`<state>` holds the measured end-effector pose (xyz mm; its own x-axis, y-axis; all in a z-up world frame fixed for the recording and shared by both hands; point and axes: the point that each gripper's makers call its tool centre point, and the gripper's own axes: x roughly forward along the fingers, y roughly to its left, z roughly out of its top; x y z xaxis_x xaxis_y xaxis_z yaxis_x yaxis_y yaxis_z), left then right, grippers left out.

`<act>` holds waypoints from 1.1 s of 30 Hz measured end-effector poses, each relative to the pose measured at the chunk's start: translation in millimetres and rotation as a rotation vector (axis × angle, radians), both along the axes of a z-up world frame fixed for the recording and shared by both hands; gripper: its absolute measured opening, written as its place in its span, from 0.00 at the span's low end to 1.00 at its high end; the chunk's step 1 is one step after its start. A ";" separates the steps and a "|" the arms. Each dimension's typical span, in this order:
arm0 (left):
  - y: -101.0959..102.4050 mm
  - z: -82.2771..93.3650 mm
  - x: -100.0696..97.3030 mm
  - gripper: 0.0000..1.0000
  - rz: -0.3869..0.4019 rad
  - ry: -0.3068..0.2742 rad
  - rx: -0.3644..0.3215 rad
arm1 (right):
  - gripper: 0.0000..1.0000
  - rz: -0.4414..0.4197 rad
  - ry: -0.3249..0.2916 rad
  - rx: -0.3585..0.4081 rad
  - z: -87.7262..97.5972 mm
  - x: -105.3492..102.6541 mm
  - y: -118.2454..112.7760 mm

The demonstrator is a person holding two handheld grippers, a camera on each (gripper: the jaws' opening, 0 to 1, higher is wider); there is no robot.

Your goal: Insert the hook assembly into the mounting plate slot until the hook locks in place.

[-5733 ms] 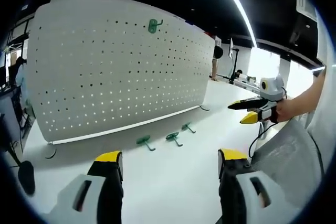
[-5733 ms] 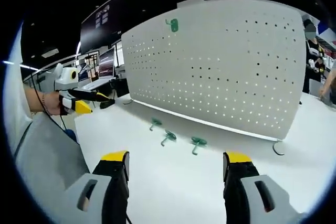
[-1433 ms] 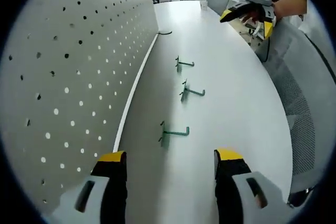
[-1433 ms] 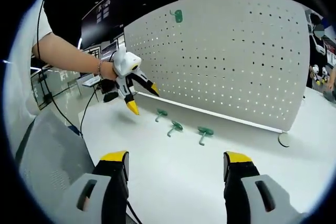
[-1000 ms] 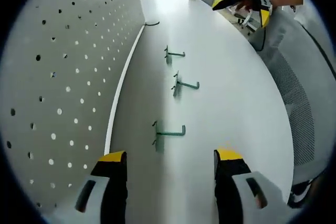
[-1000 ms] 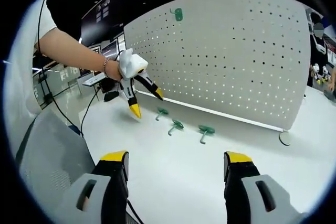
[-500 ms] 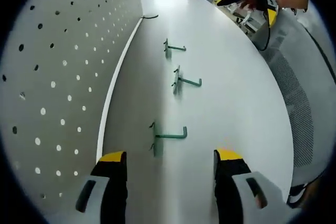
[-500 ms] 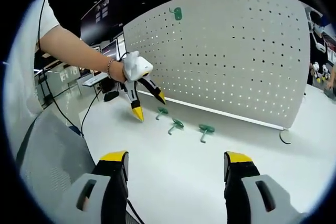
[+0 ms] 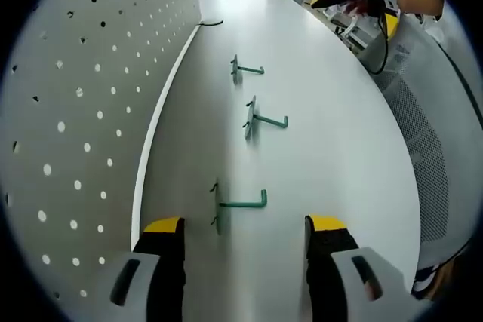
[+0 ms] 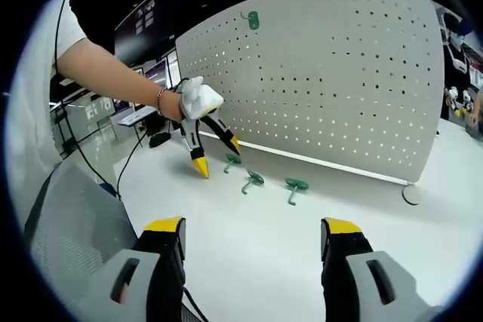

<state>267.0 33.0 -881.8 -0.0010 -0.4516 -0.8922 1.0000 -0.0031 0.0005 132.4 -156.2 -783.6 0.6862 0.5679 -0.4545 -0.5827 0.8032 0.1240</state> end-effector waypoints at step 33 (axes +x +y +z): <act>-1.8 2.7 11.4 0.20 0.122 -0.013 -0.027 | 0.69 -0.023 -0.002 0.025 1.1 1.9 -3.5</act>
<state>278.4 31.2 -879.1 0.0667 -0.4719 -0.8791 0.9929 0.1184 0.0117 134.3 -159.7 -782.5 0.7000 0.5633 -0.4390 -0.5646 0.8129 0.1427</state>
